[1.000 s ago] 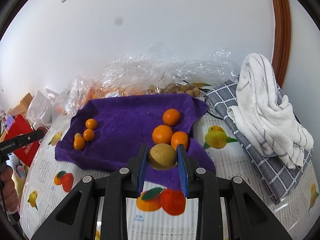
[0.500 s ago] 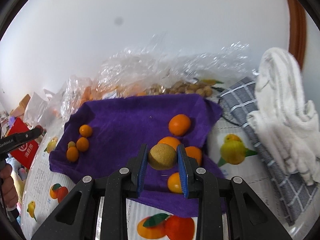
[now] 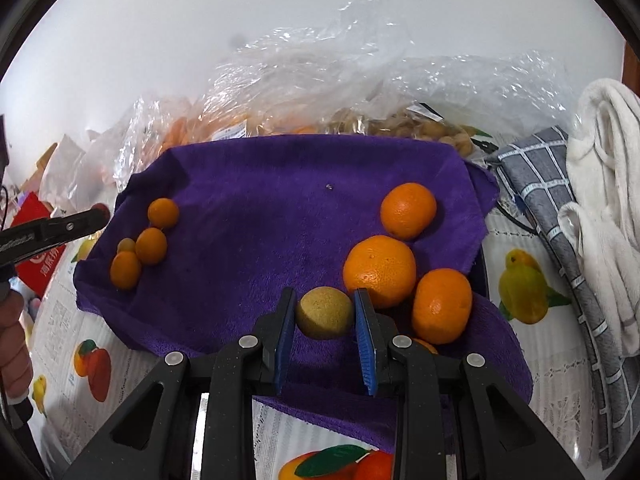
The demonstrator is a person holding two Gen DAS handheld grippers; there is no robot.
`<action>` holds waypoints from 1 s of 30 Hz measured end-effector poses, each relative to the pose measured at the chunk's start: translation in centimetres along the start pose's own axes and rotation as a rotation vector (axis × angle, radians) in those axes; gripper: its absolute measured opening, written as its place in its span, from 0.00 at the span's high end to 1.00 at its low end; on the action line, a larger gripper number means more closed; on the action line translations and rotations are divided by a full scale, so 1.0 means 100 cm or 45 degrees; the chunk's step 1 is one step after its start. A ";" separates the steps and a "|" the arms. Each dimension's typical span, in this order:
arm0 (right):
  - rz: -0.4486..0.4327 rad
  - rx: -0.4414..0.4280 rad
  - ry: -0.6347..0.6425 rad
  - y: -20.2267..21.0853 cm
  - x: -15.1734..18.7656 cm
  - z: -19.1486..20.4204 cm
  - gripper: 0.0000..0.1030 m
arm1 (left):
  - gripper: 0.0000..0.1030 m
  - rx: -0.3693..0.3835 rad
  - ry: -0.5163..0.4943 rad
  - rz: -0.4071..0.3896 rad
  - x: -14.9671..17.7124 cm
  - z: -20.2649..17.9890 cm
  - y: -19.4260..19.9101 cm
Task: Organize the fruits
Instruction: 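Carry both held fruits over the purple towel and lower them, then open both tools to release the fruits on the towel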
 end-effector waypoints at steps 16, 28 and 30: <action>0.057 0.000 0.068 -0.008 0.009 0.015 0.72 | 0.77 -0.056 -0.018 0.062 0.004 0.003 -0.038; 0.075 0.021 -0.001 -0.015 0.009 0.010 0.72 | 0.77 -0.020 -0.022 0.080 0.005 0.003 -0.042; 0.075 0.024 -0.005 -0.016 0.009 0.010 0.72 | 0.77 -0.010 -0.027 0.082 0.005 0.002 -0.041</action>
Point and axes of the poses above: each gripper's, at about its wrist camera, not at the fingertips, and y roughly against the way its jaws point, z to its left, x to its underside, the point moved 10 cm from there along -y, roughly the way its jaws point, and after that the axes turned 9 degrees about x, right-handed, at the moved point
